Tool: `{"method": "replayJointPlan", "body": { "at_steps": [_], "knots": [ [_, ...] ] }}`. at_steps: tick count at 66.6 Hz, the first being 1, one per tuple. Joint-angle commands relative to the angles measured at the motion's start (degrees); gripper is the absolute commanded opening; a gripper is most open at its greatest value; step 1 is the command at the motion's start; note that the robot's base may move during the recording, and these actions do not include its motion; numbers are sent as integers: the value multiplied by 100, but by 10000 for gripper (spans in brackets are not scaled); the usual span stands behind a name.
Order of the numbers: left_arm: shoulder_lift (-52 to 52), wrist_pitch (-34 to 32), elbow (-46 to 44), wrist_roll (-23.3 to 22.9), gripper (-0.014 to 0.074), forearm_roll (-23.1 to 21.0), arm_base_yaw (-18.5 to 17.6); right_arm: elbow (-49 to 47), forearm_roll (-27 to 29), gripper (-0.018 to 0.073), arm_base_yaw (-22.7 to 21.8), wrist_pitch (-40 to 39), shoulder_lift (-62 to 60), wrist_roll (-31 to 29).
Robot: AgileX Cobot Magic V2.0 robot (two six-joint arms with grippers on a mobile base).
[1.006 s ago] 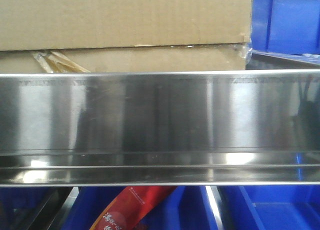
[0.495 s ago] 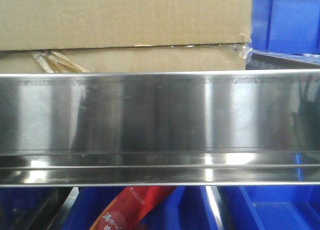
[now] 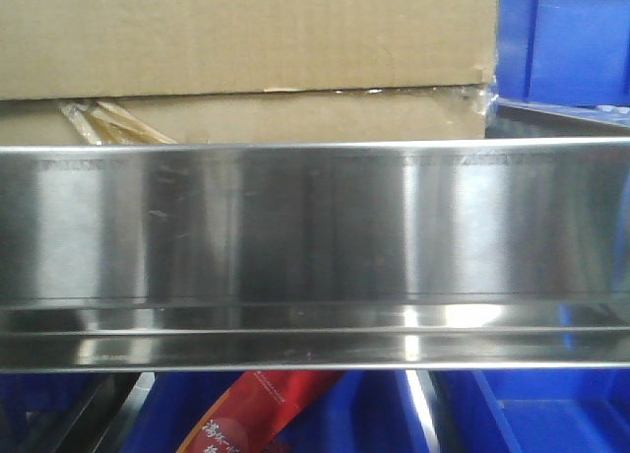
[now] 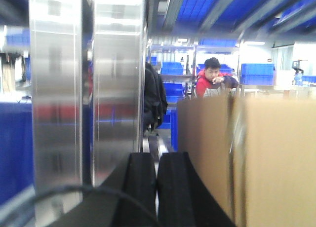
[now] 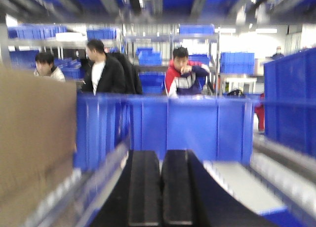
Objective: Grab carton from right shelf to conveyor
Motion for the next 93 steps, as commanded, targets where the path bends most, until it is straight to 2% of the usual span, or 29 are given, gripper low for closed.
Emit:
{"method": "replayJointPlan", "body": {
  "at_steps": [1, 5, 12, 20, 26, 29, 33, 39, 46, 52, 61, 67, 75, 83, 89, 93],
  "knots": [
    [276, 817, -815, 14, 96, 221, -37, -573, 7, -13, 8, 344, 70, -60],
    [529, 1193, -1337, 147, 197, 250, -37, -875, 7, 67, 8, 440, 187, -60],
    [996, 1592, -2070, 270, 365, 250, -37, -1373, 7, 329, 8, 519, 468, -60],
    [1472, 1957, -2664, 309, 468, 250, -37, -1717, 7, 580, 8, 531, 876, -60],
    [1791, 2128, -2978, 321, 490, 176, -37, -1841, 7, 568, 8, 608, 1113, -60],
    [1953, 2274, -3110, 495, 490, 50, -125, -1916, 16, 568, 8, 618, 1288, -60],
    [2139, 2452, -3288, 1052, 490, -346, -373, -2044, 228, 568, 18, 670, 1520, -60],
    [2487, 2747, -3571, 1827, 490, -930, -885, -2366, 868, 568, 79, 988, 1842, -60],
    [2991, 3000, -3917, 1898, 487, -1308, -1468, -2794, 1070, 568, 368, 1463, 2372, -60],
    [3518, 3135, -4292, 1898, 487, -1347, -1919, -3124, 1070, 568, 770, 1567, 2853, -115],
    [4351, 3149, -4891, 1898, 487, -1360, -2191, -3676, 1070, 568, 1383, 1649, 3546, -293],
    [4935, 3149, -5414, 1391, 487, -1358, -2189, -4222, 1058, 568, 1733, 1934, 4180, -290],
    [5720, 3372, -6326, 661, 486, -973, -2189, -5228, 927, 568, 2053, 2734, 5113, -290],
    [6525, 4463, -7476, -561, 486, 184, -2189, -6480, 882, 568, 2065, 3709, 6003, -290],
    [7061, 5488, -8270, -1017, 486, 928, -2189, -7469, 736, 568, 2065, 4412, 6663, -290],
    [7402, 6085, -8769, -1240, 486, 1264, -2189, -8054, 556, 568, 2065, 4818, 7073, -237]
  ]
}}
